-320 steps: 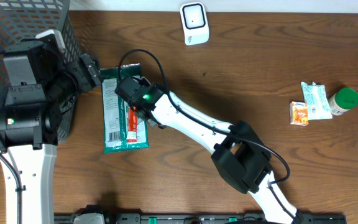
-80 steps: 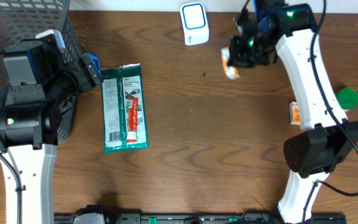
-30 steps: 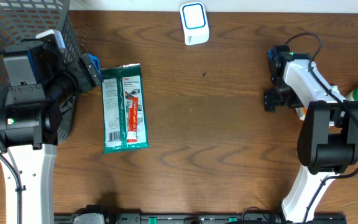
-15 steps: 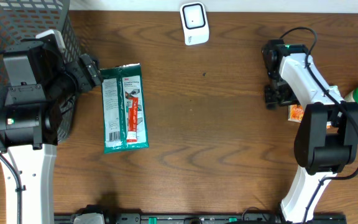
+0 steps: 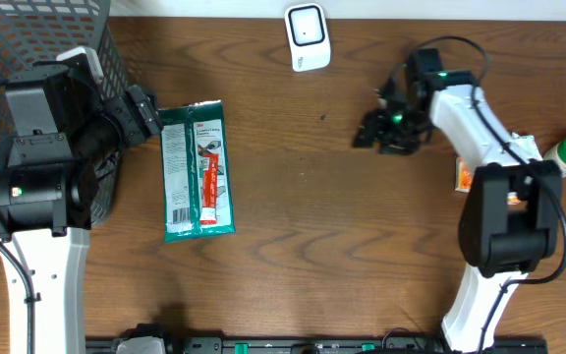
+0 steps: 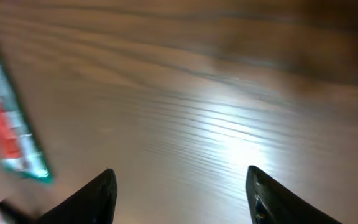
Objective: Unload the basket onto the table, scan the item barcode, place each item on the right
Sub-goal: 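Move the right gripper left to the red tube on the glove package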
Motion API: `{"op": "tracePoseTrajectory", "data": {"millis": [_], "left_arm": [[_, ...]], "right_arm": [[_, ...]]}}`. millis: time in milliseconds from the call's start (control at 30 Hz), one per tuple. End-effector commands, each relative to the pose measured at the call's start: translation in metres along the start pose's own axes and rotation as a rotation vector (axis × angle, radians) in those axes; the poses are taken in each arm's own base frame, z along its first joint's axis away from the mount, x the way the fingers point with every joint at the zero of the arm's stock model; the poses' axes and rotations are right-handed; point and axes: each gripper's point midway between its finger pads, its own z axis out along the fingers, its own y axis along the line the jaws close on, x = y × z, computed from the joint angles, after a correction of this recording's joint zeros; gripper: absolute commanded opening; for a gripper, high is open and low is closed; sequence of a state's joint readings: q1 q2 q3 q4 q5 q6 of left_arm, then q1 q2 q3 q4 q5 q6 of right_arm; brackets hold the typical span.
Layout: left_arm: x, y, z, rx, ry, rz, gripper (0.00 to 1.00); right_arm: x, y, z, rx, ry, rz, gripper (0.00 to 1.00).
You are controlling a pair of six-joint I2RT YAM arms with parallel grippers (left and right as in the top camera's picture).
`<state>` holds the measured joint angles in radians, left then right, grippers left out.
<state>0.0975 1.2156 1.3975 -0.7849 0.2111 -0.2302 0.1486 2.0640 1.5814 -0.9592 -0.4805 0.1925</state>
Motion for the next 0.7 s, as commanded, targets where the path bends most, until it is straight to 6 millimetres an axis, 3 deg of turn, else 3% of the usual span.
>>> {"op": "tracePoseTrajectory", "data": {"millis": [0, 167, 367, 500, 667], "left_arm": [[-0.002, 0.0, -0.002, 0.004, -0.005, 0.01, 0.87], [-0.002, 0.0, -0.002, 0.004, -0.005, 0.01, 0.87], [-0.002, 0.0, -0.002, 0.004, -0.005, 0.01, 0.87], [-0.002, 0.0, -0.002, 0.004, -0.005, 0.01, 0.87], [-0.002, 0.0, -0.002, 0.004, -0.005, 0.01, 0.87]], "right_arm": [[0.018, 0.065, 0.021, -0.147, 0.055, -0.06, 0.68], [0.031, 0.131, 0.053, -0.15, 0.023, -0.179, 0.73], [0.049, 0.189, 0.086, -0.061, -0.09, -0.283, 0.75], [0.054, 0.219, 0.097, -0.005, -0.209, -0.379, 0.76], [0.058, 0.237, 0.102, 0.08, -0.328, -0.447, 0.76]]}}
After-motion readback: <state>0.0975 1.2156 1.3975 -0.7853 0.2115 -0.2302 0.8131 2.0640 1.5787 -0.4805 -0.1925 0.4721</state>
